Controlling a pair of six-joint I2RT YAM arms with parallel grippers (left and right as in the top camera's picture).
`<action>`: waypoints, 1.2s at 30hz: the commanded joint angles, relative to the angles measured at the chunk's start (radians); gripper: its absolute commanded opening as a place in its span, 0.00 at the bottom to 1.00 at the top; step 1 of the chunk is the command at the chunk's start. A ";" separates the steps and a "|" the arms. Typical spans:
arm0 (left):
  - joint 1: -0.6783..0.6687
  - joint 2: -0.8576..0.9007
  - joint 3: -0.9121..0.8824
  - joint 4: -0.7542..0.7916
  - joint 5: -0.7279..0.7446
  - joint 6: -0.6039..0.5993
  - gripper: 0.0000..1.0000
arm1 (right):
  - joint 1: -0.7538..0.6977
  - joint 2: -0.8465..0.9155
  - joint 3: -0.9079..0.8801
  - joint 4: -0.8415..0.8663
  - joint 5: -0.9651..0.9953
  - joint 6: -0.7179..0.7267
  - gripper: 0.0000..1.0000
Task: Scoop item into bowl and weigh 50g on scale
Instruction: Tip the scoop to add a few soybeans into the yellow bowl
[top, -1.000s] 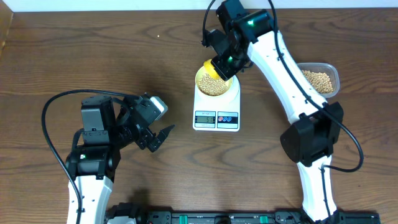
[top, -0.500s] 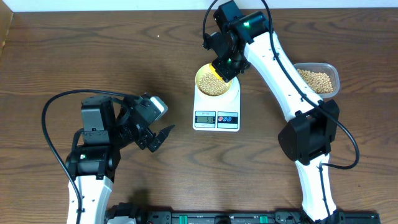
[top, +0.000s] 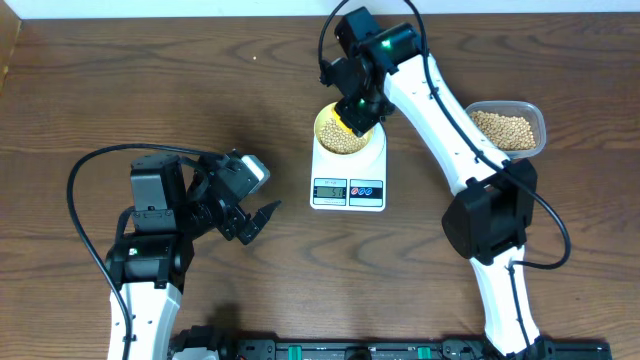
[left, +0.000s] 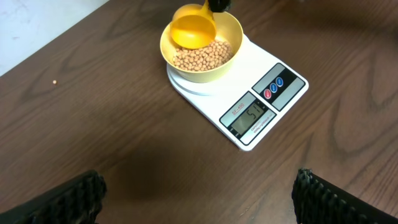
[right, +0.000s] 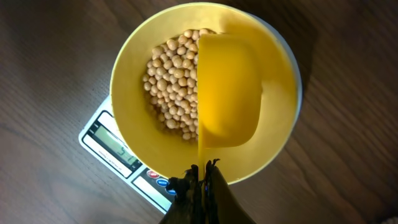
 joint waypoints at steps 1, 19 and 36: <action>-0.002 0.001 -0.002 0.001 0.013 0.003 0.98 | 0.006 0.020 -0.001 -0.001 0.008 0.008 0.01; -0.002 0.001 -0.002 0.001 0.013 0.003 0.98 | 0.010 0.031 -0.001 -0.016 0.006 0.008 0.01; -0.002 0.001 -0.002 0.001 0.013 0.003 0.98 | 0.012 0.032 -0.001 -0.023 -0.042 0.008 0.01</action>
